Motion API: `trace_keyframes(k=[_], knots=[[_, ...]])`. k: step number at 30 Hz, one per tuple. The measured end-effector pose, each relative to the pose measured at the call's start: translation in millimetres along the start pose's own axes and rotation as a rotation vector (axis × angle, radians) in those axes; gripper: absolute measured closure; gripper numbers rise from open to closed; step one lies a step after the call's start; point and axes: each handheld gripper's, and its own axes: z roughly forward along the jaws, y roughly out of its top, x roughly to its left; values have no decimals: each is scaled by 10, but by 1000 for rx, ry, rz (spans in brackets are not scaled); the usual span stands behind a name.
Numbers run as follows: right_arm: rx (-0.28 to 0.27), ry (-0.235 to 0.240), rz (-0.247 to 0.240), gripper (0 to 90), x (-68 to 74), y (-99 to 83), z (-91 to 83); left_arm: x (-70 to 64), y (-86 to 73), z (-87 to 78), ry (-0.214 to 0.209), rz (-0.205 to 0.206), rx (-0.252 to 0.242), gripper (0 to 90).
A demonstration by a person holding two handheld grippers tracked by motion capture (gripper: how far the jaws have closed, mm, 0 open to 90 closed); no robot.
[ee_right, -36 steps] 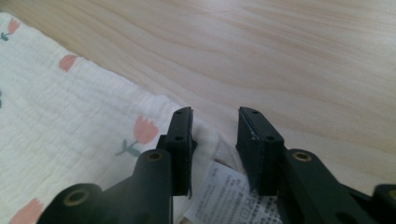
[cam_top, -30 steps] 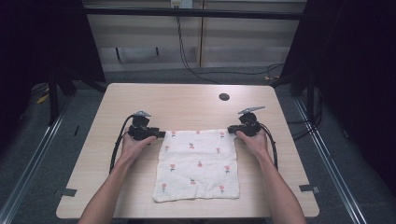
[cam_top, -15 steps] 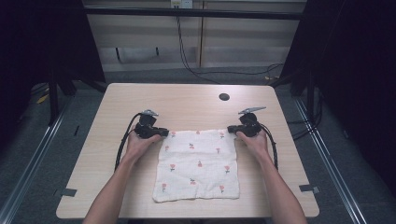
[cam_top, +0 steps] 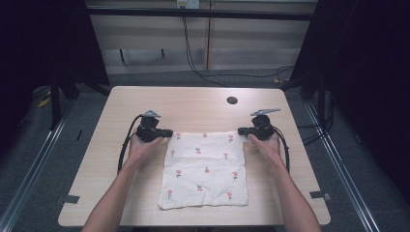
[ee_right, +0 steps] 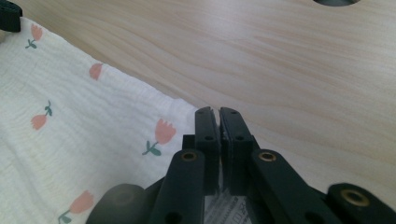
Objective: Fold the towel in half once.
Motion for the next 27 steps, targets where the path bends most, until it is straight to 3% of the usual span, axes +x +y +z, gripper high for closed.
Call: trace_keyframes(k=[6,11,19,27], knots=[[-32,10,-1,869,24,51,-100,-68,53,-102,16,16,-30,859],[-46,11,-21,869,67,89,-183,-121,93,-181,-7,13,-67,860],[-82,21,-17,870,96,118,-322,-195,110,-265,-27,13,-86,860],[-106,42,-40,870,177,145,-436,-264,111,-345,-45,37,-105,860]])
